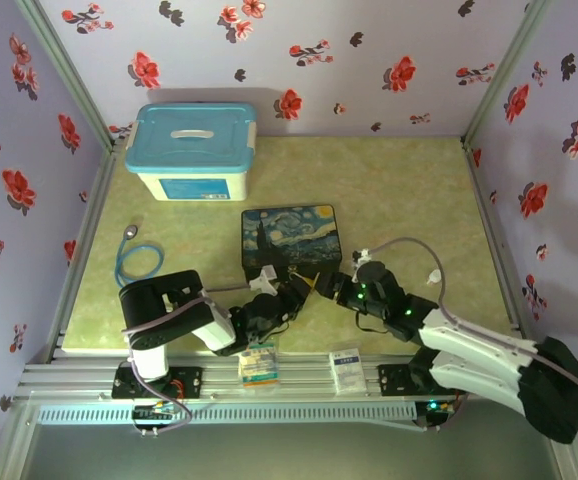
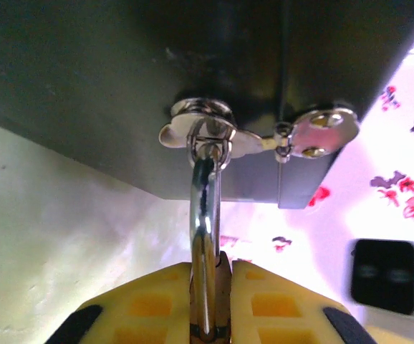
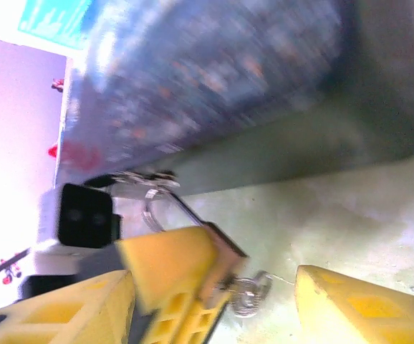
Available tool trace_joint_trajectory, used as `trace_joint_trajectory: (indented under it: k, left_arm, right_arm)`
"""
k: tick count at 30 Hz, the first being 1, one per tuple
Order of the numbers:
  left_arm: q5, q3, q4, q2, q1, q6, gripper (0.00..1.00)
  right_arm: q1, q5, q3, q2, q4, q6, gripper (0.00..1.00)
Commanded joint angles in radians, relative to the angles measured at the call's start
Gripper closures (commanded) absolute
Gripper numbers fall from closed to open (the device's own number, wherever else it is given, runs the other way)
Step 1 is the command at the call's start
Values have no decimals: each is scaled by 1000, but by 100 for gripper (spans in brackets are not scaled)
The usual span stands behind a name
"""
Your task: Unlock the padlock with the key
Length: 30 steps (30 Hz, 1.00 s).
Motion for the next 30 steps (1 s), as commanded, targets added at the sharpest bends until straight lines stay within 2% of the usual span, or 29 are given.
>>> trace_joint_trajectory:
  k: [1, 4, 7, 9, 10, 13, 17, 21, 24, 30]
  left_arm:
    - [23, 14, 65, 8, -8, 7, 100]
    - [18, 11, 63, 4, -7, 14, 100]
    - [15, 2, 63, 8, -6, 21, 100]
    - [11, -8, 62, 15, -3, 17, 100]
    - [5, -13, 62, 20, -3, 8, 100]
    - [8, -21, 62, 23, -2, 4, 100]
    - [5, -28, 58, -2, -2, 33, 100]
    - [6, -55, 54, -20, 0, 32, 100]
    - [4, -73, 54, -19, -1, 25, 100]
    - [4, -85, 54, -26, -1, 20, 100]
  right_arm:
    - [-6, 42, 18, -78, -272, -192, 42]
    - [-3, 40, 19, -123, -316, -307, 49]
    - [28, 183, 5, -131, -334, -431, 51]
    - [44, 173, 22, -109, -307, -478, 53]
    - [64, 160, 38, -97, -290, -493, 53]
    - [161, 239, 61, -46, -249, -567, 55]
    - [241, 343, 129, 78, -303, -675, 59]
    - [323, 405, 154, 167, -262, -786, 56]
    - [388, 516, 153, 226, -216, -860, 56]
    - [444, 559, 157, 323, -130, -972, 56]
